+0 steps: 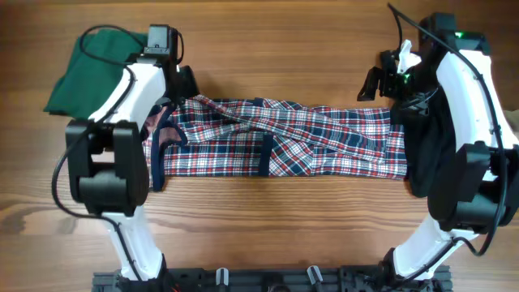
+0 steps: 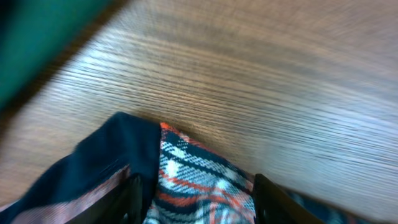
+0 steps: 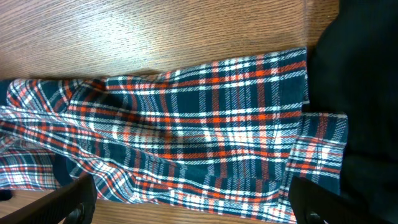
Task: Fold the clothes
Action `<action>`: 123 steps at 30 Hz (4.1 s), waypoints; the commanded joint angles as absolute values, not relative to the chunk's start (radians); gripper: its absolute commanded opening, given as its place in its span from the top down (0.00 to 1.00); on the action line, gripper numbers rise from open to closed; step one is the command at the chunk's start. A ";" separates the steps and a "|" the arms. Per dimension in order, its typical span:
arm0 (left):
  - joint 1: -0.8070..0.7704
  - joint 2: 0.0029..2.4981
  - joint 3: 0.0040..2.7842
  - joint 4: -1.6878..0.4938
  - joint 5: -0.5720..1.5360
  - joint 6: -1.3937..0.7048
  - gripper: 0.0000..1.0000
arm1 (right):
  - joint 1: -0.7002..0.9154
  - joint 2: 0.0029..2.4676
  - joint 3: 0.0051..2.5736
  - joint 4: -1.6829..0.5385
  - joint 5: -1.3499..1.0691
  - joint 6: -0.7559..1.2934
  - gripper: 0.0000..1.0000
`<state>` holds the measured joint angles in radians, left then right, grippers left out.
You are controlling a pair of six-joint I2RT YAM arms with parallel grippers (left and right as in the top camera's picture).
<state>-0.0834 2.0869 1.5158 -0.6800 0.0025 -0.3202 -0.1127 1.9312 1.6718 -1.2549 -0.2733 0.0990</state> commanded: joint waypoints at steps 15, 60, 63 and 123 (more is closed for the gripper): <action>-0.083 2.152 1.491 -0.616 -0.005 -0.265 0.72 | -0.110 1.915 1.682 -1.268 -0.293 0.056 0.01; -0.083 1.897 1.189 -1.007 -0.008 -0.353 0.00 | -0.109 1.915 1.682 -1.318 -0.293 0.033 0.00; -0.083 1.897 1.190 -0.960 -0.008 -0.353 0.00 | -0.109 1.915 1.681 -1.312 -0.293 0.033 0.00; 0.038 1.532 1.277 -1.014 -0.001 -0.426 0.00 | 0.098 1.688 1.227 -0.988 -0.094 0.288 0.00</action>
